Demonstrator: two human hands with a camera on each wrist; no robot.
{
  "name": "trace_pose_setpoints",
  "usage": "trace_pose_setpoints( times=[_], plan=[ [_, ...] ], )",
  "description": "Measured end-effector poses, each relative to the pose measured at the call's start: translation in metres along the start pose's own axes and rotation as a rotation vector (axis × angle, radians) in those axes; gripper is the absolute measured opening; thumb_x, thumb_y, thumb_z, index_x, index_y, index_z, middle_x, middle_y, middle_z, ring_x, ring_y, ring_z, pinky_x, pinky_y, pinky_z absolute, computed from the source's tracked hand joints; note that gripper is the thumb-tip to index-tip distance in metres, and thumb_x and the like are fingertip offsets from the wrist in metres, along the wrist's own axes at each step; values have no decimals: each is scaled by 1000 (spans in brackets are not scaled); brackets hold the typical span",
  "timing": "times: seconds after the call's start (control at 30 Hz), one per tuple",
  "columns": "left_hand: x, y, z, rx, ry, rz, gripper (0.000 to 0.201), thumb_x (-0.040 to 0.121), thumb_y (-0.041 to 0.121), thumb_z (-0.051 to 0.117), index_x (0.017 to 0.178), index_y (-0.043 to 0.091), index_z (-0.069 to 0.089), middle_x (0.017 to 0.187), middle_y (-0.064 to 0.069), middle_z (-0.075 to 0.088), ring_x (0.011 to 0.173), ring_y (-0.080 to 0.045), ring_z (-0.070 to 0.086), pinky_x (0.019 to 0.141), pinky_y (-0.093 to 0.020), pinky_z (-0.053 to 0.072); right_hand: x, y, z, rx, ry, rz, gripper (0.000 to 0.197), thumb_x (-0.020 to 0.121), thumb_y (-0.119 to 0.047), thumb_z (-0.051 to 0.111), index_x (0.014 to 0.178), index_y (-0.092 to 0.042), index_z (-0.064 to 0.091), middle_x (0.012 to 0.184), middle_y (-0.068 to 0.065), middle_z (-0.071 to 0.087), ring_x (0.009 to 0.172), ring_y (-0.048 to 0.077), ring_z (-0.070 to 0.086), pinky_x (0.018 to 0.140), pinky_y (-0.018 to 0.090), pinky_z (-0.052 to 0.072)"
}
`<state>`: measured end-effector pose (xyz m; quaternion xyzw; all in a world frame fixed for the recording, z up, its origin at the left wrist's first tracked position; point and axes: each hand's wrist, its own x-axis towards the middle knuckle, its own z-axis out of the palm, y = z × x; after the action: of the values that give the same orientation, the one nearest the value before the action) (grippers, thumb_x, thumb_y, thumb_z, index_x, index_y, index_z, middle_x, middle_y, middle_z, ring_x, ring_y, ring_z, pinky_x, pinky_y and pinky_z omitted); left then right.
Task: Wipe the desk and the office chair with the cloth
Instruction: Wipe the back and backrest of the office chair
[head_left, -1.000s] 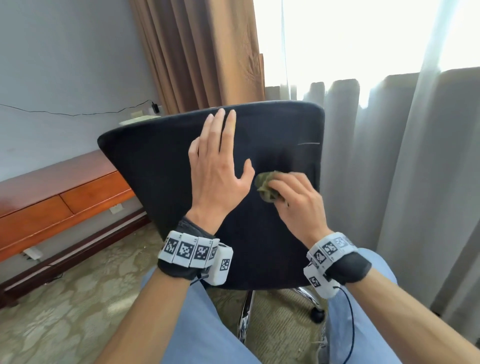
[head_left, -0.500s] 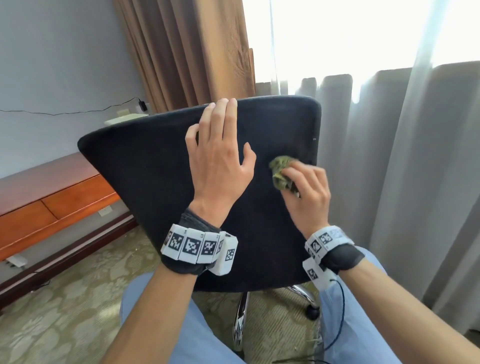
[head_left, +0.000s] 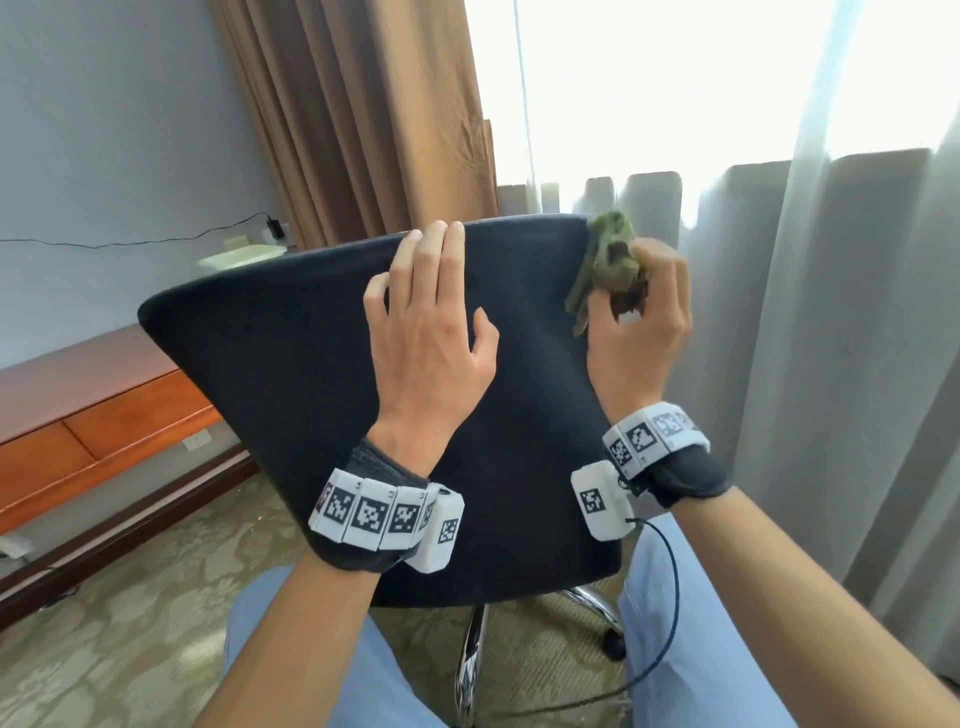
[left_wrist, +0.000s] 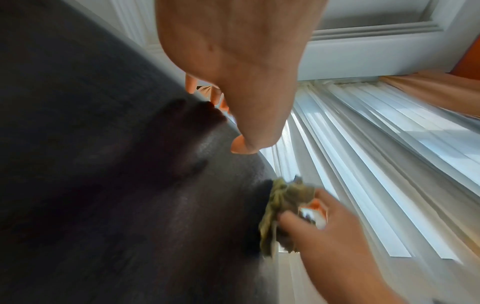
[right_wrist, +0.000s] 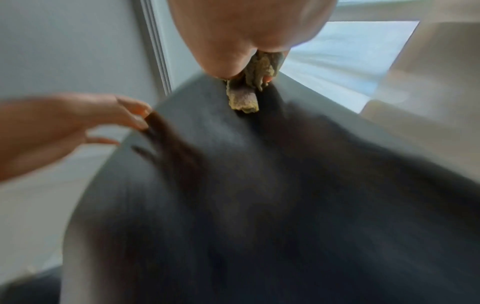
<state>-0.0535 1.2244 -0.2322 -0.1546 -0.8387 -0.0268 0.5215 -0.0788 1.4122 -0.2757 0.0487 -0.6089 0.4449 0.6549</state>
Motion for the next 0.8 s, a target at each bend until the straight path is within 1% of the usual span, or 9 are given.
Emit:
trace_pose_setpoints(
  times=[0.1, 0.23, 0.3, 0.4, 0.5, 0.6, 0.67, 0.73, 0.8],
  plan=[
    [-7, -10, -4, -50, -13, -37, 77, 94, 32, 58, 161, 10, 28, 167, -7, 28, 153, -23, 27, 118, -43, 33, -42, 22, -7, -109, -55, -10, 27, 87, 3, 69, 113, -4, 70, 121, 7, 65, 109, 30, 61, 91, 42, 54],
    [-21, -34, -14, -39, 16, -116, 79, 94, 30, 61, 161, 8, 25, 168, -11, 24, 154, -27, 25, 118, -48, 34, -77, 32, -21, -202, -203, 31, 27, 87, 1, 71, 112, -9, 70, 120, 2, 64, 105, 29, 58, 91, 46, 52],
    [-26, -49, -16, -30, 20, -159, 80, 93, 29, 61, 161, 7, 25, 167, -13, 23, 154, -28, 24, 118, -47, 33, -66, 22, -23, -155, -196, 21, 27, 86, 3, 71, 111, -7, 70, 118, 4, 65, 106, 30, 60, 92, 48, 52],
    [-30, -73, -19, -22, 35, -236, 82, 92, 29, 62, 161, 6, 23, 167, -15, 23, 154, -30, 24, 118, -47, 32, -22, -11, -14, -58, -81, -53, 26, 87, 3, 68, 113, -3, 69, 119, 9, 64, 112, 30, 61, 95, 47, 52],
    [-32, -95, -20, 12, 31, -314, 84, 90, 30, 62, 160, 5, 22, 165, -16, 24, 153, -32, 24, 116, -49, 31, 25, -45, 4, -48, -30, -82, 24, 89, -2, 63, 112, -3, 67, 116, 10, 63, 105, 30, 61, 88, 42, 53],
    [-34, -117, -22, 51, 0, -419, 86, 91, 34, 61, 160, 4, 19, 165, -19, 23, 153, -36, 23, 117, -54, 29, 45, -68, 24, -199, -230, -88, 27, 93, -12, 57, 118, -12, 66, 119, 3, 64, 106, 25, 56, 88, 32, 46],
    [-35, -132, -23, 47, -29, -481, 87, 91, 35, 61, 159, 3, 18, 163, -21, 24, 152, -38, 23, 117, -56, 29, 46, -81, 35, -296, -322, -102, 31, 95, -14, 54, 123, -16, 66, 121, 2, 64, 108, 27, 54, 85, 25, 37],
    [-37, -148, -24, 16, -53, -536, 85, 92, 35, 63, 157, 2, 21, 161, -21, 28, 150, -39, 27, 117, -57, 30, 44, -99, 44, -312, -391, -120, 31, 96, -14, 54, 124, -17, 66, 120, 3, 64, 106, 28, 54, 83, 27, 36],
    [-39, -163, -26, -33, -68, -591, 82, 92, 35, 65, 156, 2, 25, 158, -20, 32, 146, -38, 32, 116, -57, 31, 37, -120, 55, -313, -453, -159, 28, 96, -13, 56, 123, -17, 65, 119, 2, 65, 105, 27, 55, 84, 34, 47]
  ],
)
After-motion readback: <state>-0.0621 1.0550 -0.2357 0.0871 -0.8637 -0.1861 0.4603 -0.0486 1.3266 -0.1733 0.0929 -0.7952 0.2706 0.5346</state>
